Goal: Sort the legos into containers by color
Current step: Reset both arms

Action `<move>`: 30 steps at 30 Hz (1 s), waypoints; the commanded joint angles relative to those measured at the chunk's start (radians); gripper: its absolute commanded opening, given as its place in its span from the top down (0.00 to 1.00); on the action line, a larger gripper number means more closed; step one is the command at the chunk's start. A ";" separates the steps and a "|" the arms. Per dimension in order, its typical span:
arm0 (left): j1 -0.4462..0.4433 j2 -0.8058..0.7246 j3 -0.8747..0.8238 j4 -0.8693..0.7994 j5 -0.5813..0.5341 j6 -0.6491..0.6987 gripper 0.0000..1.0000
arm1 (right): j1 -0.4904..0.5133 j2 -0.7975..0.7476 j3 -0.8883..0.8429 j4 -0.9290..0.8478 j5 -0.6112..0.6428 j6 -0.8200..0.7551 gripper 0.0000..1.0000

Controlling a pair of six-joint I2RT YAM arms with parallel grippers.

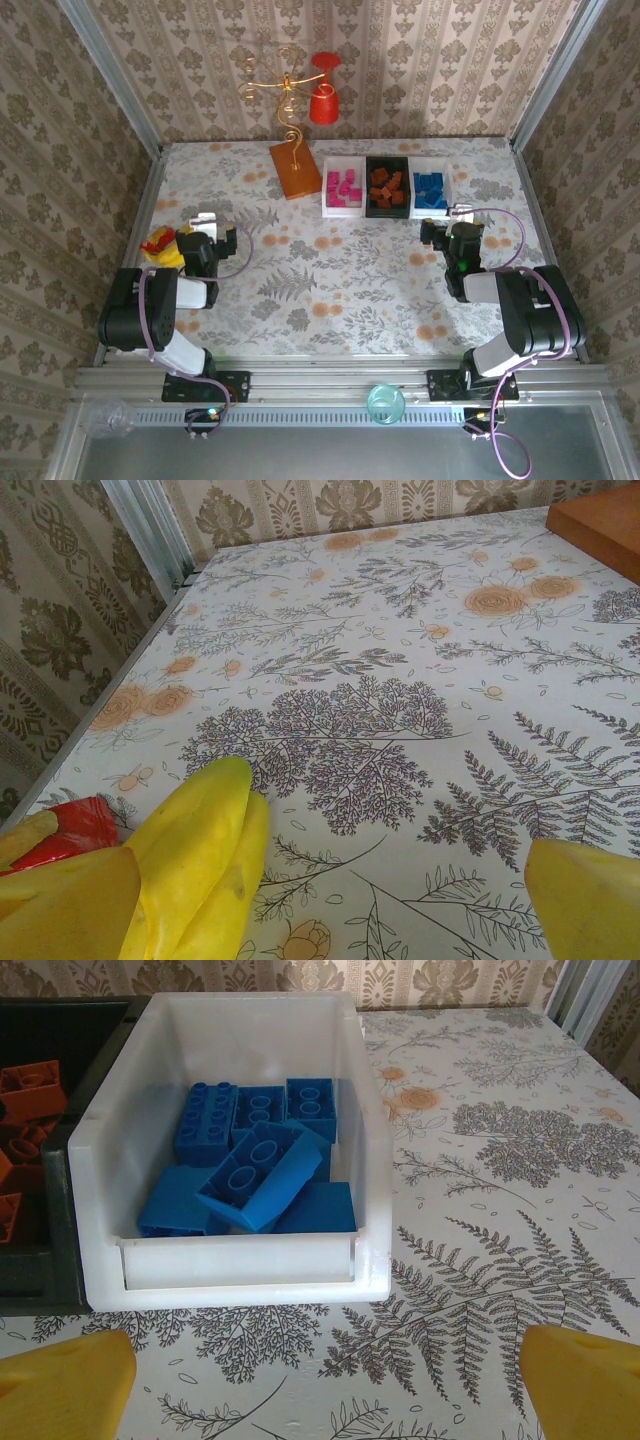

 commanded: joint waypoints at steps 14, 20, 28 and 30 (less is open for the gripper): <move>-0.003 0.007 0.009 0.031 -0.015 0.026 0.00 | -0.003 0.003 -0.007 0.038 -0.005 -0.006 0.00; -0.003 0.008 0.011 0.030 -0.012 0.026 0.00 | -0.003 0.003 -0.007 0.040 -0.005 -0.006 0.00; 0.009 0.006 0.019 0.008 0.014 0.020 0.00 | -0.003 0.003 -0.006 0.040 -0.005 -0.006 0.00; 0.009 0.006 0.019 0.009 0.013 0.020 0.00 | -0.002 0.003 -0.007 0.040 -0.005 -0.005 0.00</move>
